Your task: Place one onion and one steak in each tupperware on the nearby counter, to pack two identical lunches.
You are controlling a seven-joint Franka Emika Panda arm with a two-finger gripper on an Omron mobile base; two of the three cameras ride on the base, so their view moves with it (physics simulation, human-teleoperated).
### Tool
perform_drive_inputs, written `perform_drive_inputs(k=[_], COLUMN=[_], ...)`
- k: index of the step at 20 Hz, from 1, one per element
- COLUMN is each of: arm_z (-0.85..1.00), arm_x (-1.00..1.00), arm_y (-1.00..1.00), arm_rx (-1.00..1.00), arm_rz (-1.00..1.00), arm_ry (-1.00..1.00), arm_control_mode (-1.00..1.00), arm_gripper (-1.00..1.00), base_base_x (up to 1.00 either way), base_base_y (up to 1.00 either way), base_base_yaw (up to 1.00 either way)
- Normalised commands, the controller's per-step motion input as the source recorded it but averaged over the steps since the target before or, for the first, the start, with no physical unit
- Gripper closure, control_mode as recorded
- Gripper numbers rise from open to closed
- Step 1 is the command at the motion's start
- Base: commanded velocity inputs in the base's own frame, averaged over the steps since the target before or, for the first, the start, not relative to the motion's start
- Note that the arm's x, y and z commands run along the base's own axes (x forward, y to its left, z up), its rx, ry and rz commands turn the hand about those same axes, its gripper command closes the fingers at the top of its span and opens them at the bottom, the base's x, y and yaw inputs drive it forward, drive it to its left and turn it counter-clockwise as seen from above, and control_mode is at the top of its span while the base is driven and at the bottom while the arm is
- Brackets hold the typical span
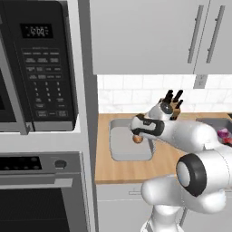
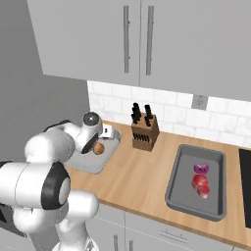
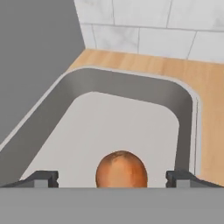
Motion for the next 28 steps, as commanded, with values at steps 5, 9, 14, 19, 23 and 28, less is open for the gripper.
perform_drive_inputs(k=[5,9,14,19,23,28], arm_z=[0.94,1.00,0.82,0.33,0.36,-0.19], arm_x=[-1.00,-1.00,-1.00,-1.00,-0.93,-0.99], arm_y=[-0.23,-0.18,-0.05,0.00,0.00,0.03], arm_rx=[0.03,0.01,0.00,0.00,0.00,-0.06], arm_rz=[-0.08,-0.07,-0.04,0.00,0.00,0.00], arm_ry=[-0.06,0.05,0.11,0.02,0.01,-0.03], arm_control_mode=[-1.00,-1.00,-1.00,-1.00,-1.00,-1.00], arm_gripper=[-1.00,-1.00,-1.00,-1.00,-1.00,-1.00], base_base_x=[0.00,0.00,0.00,0.00,0.00,0.00], base_base_y=[0.00,0.00,0.00,0.00,0.00,0.00], base_base_yaw=[0.00,0.00,0.00,0.00,0.00,0.00])
